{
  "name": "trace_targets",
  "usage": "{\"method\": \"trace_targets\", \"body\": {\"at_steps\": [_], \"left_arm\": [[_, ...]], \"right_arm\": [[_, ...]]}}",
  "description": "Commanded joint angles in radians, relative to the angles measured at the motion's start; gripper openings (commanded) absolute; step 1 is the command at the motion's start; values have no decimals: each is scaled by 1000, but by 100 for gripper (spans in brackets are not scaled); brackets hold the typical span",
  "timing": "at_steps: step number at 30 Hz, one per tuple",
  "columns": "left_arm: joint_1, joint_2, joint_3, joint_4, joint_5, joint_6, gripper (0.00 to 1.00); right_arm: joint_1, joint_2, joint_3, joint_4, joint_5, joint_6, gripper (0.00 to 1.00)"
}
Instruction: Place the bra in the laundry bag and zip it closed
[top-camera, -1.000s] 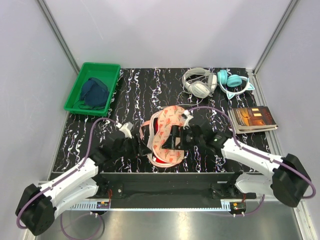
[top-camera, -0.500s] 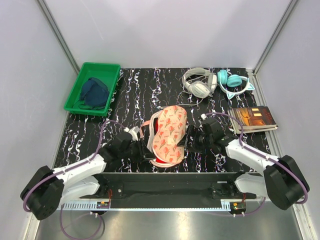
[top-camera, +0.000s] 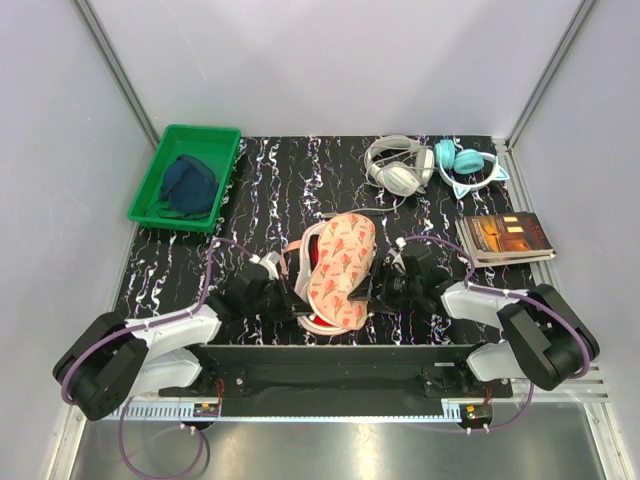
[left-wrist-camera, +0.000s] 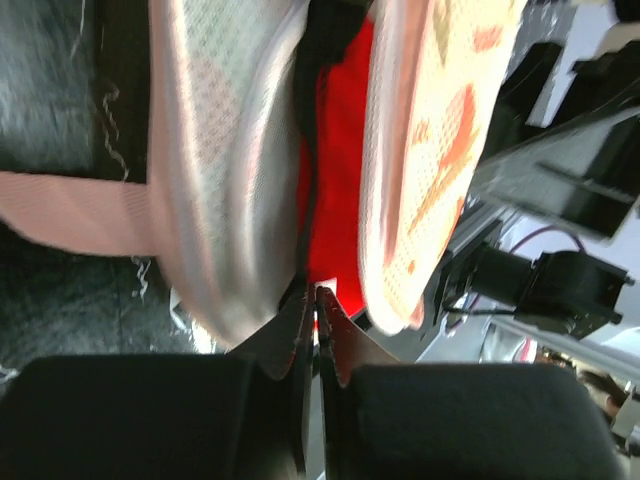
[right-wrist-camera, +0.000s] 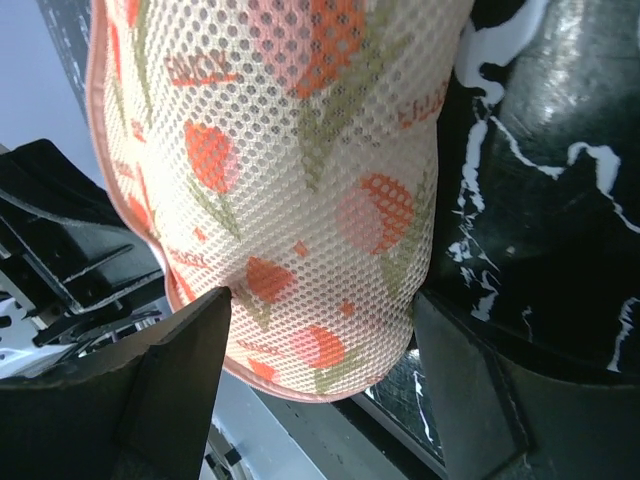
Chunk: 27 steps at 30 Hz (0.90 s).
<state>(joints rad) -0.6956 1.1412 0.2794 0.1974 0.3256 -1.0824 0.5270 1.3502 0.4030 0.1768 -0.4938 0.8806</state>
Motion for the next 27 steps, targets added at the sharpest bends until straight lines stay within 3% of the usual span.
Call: {"method": "trace_targets", "body": {"at_steps": [1, 6, 9, 10, 14, 18, 22, 27], "left_arm": [[-5, 5, 33, 59, -104, 21, 6], [-4, -9, 46, -7, -152, 61, 6], [-5, -108, 11, -53, -161, 81, 22], [-5, -139, 1, -105, -172, 94, 33], [-4, -320, -6, -291, -209, 144, 54], [-4, -448, -13, -340, -198, 153, 64], [4, -384, 24, -296, -177, 139, 75], [54, -256, 69, -231, -151, 144, 77]], "right_arm": [[-5, 17, -1, 136, -57, 6, 81], [-5, 17, 14, 132, -92, -8, 80], [-5, -17, 28, 101, -94, -5, 80], [-5, -32, 36, 84, -94, -17, 79], [-5, -57, 71, 6, -98, -40, 80], [-5, -74, 74, -10, -95, -38, 80], [-5, -89, 73, -23, -91, -42, 80], [-4, -108, 59, -43, -77, -51, 81]]}}
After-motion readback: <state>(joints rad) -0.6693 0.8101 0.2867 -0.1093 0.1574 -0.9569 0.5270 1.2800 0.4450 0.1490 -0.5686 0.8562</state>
